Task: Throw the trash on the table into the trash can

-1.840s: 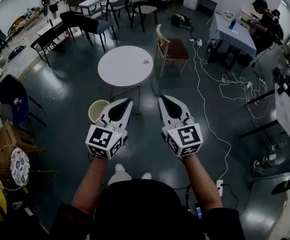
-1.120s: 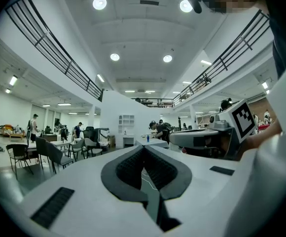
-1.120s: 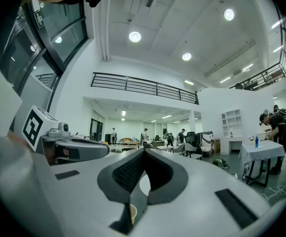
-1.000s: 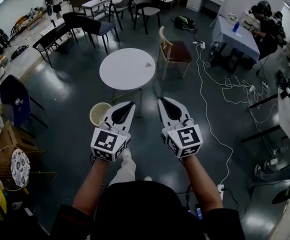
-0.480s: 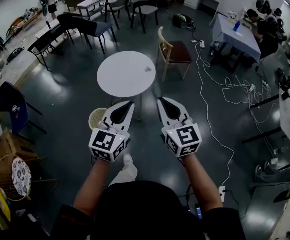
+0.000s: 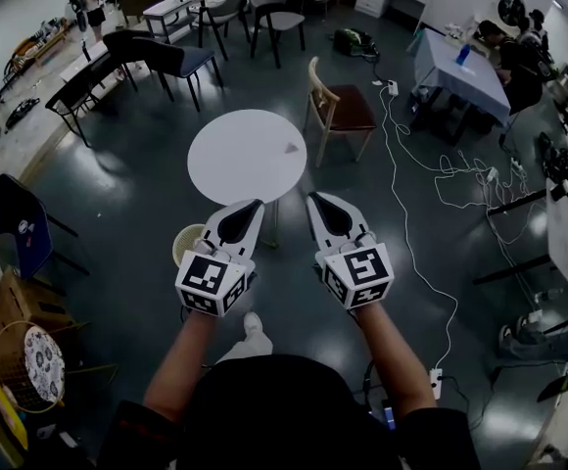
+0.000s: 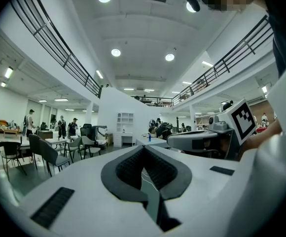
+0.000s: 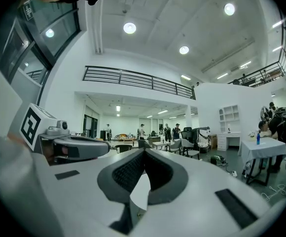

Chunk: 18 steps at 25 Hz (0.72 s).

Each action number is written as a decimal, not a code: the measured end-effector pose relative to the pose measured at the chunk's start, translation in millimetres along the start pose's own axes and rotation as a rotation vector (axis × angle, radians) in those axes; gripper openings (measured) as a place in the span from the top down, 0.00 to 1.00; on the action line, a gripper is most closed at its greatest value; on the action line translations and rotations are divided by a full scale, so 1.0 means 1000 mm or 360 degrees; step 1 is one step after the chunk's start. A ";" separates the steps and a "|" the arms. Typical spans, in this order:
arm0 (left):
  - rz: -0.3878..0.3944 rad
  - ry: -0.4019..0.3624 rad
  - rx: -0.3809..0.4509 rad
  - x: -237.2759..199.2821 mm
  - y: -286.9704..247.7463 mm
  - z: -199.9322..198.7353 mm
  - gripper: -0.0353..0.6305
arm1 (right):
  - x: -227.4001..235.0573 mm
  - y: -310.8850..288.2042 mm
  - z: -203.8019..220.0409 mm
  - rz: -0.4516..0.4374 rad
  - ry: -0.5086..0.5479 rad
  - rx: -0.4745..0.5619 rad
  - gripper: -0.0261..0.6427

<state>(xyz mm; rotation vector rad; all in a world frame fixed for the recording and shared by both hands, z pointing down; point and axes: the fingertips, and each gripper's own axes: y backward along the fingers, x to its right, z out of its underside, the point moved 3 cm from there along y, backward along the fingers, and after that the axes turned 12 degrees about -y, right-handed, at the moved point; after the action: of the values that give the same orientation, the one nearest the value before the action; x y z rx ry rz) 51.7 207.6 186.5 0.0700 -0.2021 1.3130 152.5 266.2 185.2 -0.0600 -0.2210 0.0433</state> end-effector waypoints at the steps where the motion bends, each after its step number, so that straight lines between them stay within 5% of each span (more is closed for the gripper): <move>1: 0.0007 0.0005 -0.0001 -0.007 -0.003 0.002 0.92 | 0.000 -0.007 -0.001 0.0007 0.0001 0.0001 0.93; 18: 0.0129 0.0060 -0.0056 -0.115 -0.044 0.051 0.92 | 0.011 -0.127 0.013 0.0120 -0.0025 -0.0054 0.93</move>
<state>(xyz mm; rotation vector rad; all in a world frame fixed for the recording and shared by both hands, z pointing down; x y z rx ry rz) 60.5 78.1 217.8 0.0070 -0.1977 1.3896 165.4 140.9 208.3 -0.1020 -0.2354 0.1149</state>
